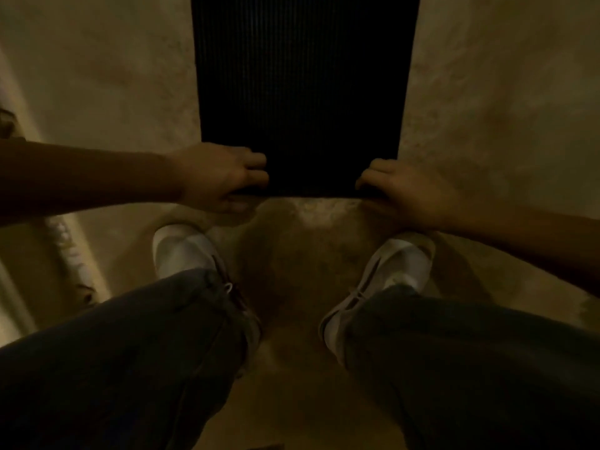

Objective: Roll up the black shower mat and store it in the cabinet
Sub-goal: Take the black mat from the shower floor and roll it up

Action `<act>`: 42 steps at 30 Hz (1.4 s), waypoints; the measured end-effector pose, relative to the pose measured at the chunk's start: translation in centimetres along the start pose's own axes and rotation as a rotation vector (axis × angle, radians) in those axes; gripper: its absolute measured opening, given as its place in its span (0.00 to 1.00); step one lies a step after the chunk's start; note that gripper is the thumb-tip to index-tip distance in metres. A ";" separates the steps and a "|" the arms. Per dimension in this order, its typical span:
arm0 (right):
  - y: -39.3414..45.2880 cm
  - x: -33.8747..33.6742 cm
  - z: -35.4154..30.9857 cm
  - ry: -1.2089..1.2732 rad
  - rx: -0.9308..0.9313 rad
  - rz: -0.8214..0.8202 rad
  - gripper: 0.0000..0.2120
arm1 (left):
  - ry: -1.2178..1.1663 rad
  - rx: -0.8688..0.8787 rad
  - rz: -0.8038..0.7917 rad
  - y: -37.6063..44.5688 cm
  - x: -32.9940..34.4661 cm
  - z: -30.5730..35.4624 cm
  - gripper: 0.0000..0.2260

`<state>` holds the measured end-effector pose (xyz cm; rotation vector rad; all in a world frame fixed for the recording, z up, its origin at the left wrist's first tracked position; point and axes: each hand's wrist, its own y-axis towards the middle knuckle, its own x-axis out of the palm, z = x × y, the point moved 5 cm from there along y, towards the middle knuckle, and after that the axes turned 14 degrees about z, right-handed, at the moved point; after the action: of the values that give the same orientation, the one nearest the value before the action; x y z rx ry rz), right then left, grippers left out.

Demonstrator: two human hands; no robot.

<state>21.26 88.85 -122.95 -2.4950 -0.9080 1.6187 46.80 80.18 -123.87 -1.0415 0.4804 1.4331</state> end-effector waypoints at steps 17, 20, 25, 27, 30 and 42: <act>2.8 -2.0 1.6 0.113 -0.107 0.014 0.18 | 0.070 -0.001 0.346 -0.5 -1.2 1.1 0.20; 2.5 -1.6 1.8 0.163 -0.067 0.032 0.20 | 0.115 -0.039 0.374 -0.8 -1.0 1.9 0.20; 2.6 -2.1 2.4 0.124 -0.129 0.256 0.19 | 0.268 -0.075 0.452 -0.7 -1.3 1.4 0.26; 3.0 -2.2 1.8 -0.069 -0.182 0.376 0.17 | 0.340 -0.100 0.471 0.0 -1.7 1.4 0.27; 3.8 -1.3 0.1 -0.197 -0.203 0.477 0.19 | 0.370 -0.138 0.470 1.2 -1.4 1.7 0.24; 4.1 0.9 -0.5 -0.262 -0.297 0.540 0.20 | 0.292 0.208 0.595 2.1 0.3 -0.9 0.17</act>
<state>23.82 86.03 -124.86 -2.9700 -0.5433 2.1455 45.11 79.21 -125.20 -0.9831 1.2035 1.7011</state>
